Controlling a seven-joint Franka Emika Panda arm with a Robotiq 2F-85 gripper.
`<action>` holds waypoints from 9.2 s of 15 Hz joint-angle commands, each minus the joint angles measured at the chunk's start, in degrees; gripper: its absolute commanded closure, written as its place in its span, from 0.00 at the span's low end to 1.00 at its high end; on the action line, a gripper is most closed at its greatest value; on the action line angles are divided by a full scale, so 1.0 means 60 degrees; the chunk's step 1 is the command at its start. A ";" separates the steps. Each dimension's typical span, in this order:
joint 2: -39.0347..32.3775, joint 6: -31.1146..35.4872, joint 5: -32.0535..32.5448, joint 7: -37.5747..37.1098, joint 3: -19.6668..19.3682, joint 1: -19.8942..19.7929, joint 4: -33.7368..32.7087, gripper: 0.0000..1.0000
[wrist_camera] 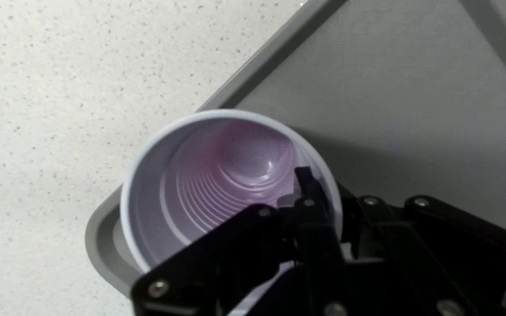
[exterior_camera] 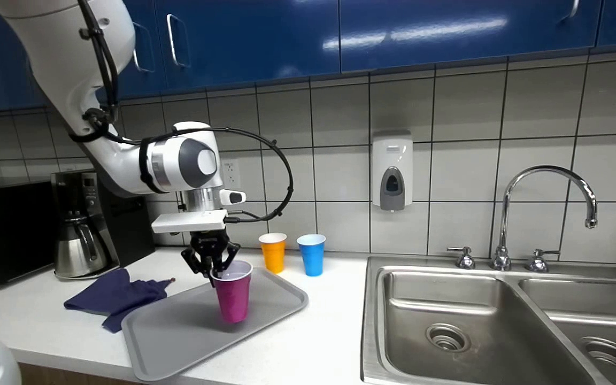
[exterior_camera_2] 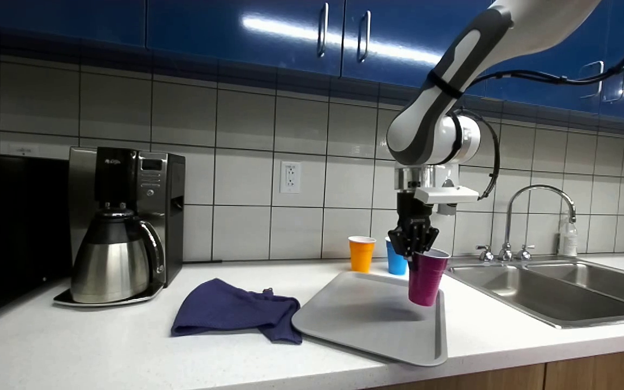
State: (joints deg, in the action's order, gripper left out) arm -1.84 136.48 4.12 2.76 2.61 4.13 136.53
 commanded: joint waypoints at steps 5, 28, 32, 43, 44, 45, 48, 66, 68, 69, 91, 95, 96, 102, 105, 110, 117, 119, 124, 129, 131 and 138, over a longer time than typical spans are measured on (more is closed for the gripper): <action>-0.0132 0.0150 0.0230 -0.0546 0.0175 0.0135 0.0068 0.99; -0.0819 0.0505 0.0873 -0.0973 0.0106 0.0197 -0.0150 0.25; -0.0379 0.0310 0.0488 -0.0830 0.0162 0.0157 0.0023 0.00; 0.1064 -0.1062 -0.0651 -0.0975 0.0255 0.0162 0.0054 0.00; 0.1227 -0.1228 -0.0780 -0.0994 0.0264 0.0165 0.0039 0.00; 0.1411 -0.1361 -0.0840 -0.1013 0.0274 0.0167 0.0029 0.00; 0.1884 -0.1641 -0.0767 -0.1066 0.0304 0.0151 0.0014 0.00; 0.1767 -0.1215 -0.0320 -0.1041 0.0324 0.0095 -0.0042 0.00; 0.1546 -0.1116 -0.0173 -0.1106 0.0344 0.0089 -0.0278 0.00; 0.1436 -0.1029 -0.0075 -0.1119 0.0354 0.0089 -0.0368 0.00; -0.4210 0.0352 0.0855 -0.1149 -0.0093 0.0545 -0.5534 0.00; -0.4754 0.0283 0.0915 -0.1171 -0.0222 0.0704 -0.6465 0.00; -0.4879 0.0268 0.0919 -0.1163 -0.0257 0.0742 -0.6675 0.00; -0.5728 0.0177 0.1021 -0.1255 -0.0489 0.0983 -0.8074 0.00; -0.6158 0.0113 0.0999 -0.1307 -0.0602 0.1076 -0.8802 0.00; -0.6802 -0.0014 0.0920 -0.1323 -0.0742 0.1082 -0.9828 0.00; -0.7540 -0.0162 0.0785 -0.1297 -0.0844 0.0980 -1.0756 0.00; -0.7711 -0.0200 0.0780 -0.1300 -0.0863 0.0970 -1.0947 0.00; -0.8005 -0.0368 0.0778 -0.1313 -0.0940 0.0938 -1.1254 0.00; -0.8107 -0.0504 0.0772 -0.1331 -0.0990 0.0909 -1.1308 0.00; -0.8141 -0.0527 0.0790 -0.1348 -0.1014 0.0921 -1.1286 0.00; -0.8192 -0.0522 0.0810 -0.1513 -0.1098 0.0943 -1.1307 0.32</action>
State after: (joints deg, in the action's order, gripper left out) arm -49.98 135.38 8.48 -4.64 -3.71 9.71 71.26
